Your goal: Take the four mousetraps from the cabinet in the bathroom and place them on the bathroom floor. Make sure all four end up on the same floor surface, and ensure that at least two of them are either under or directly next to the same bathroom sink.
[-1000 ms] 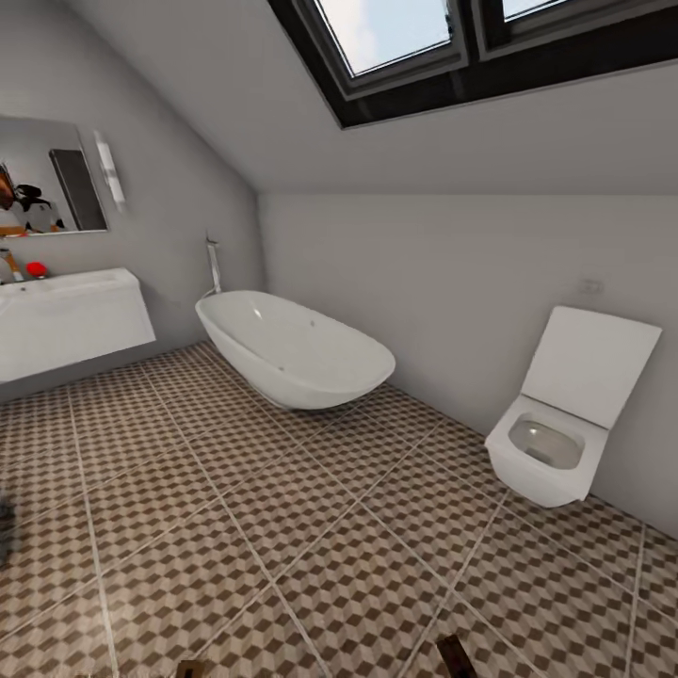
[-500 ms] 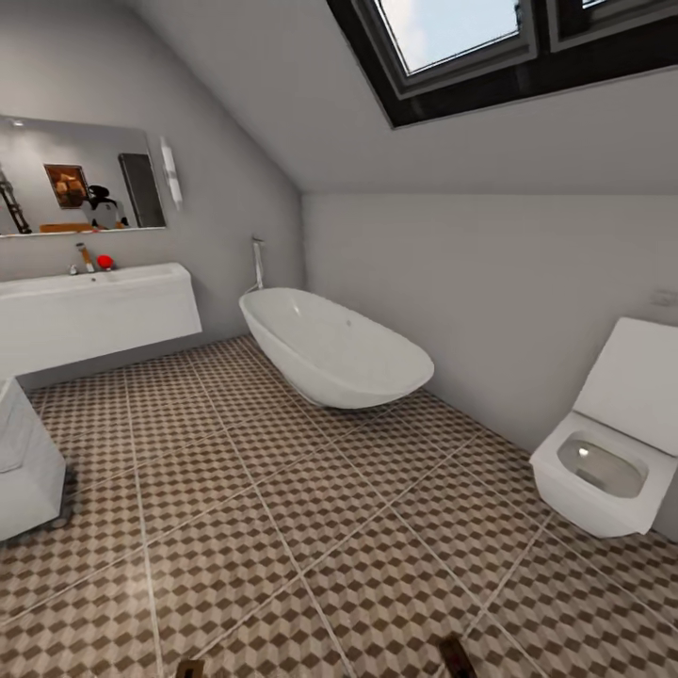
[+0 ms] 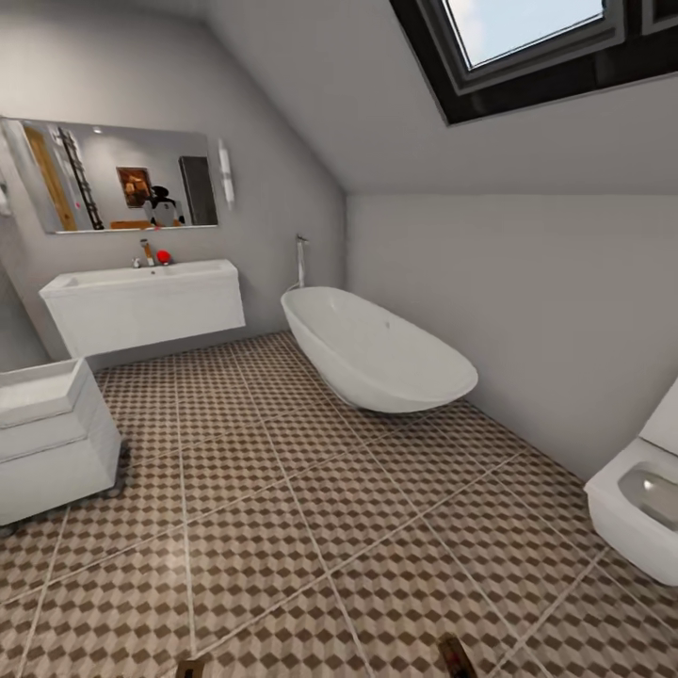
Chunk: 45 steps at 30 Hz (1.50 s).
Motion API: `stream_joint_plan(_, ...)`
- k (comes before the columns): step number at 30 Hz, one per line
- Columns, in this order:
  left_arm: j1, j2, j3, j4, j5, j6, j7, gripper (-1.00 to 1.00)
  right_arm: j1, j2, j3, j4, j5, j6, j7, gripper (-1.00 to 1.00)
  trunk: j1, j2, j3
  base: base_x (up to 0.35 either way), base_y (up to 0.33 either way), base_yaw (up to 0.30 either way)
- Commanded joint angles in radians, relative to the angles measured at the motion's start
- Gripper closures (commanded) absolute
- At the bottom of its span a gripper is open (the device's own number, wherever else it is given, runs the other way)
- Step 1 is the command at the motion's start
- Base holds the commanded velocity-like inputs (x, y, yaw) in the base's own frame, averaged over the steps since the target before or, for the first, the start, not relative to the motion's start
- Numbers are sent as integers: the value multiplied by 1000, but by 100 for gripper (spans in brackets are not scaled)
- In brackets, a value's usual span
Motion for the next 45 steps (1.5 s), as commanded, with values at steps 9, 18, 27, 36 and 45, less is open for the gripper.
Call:
stream_joint_plan(9,-1,-1,-6,3,-10,-2,16,100,0,-2,9,0,-7,-4,-11,100,0,-1,-1,227,-175,288)
stream_joint_plan(18,-1,-1,-6,3,-11,-2,16,100,-1,-2,9,0,-7,-4,-11,100,0,-1,-1,263,-181,288)
stream_joint_plan(27,-1,-1,-6,3,-11,-2,16,100,0,-2,9,0,-7,-4,-11,100,0,-1,-1,289,-72,288)
stream_joint_plan(36,-1,-1,-6,3,-11,-2,16,100,0,-2,8,0,-7,-4,-11,100,0,-1,-1,324,-2,288)
stream_joint_plan(45,-1,-1,-6,3,-11,-2,16,100,0,-2,8,0,-7,-4,-11,100,0,-1,-1,331,0,264)
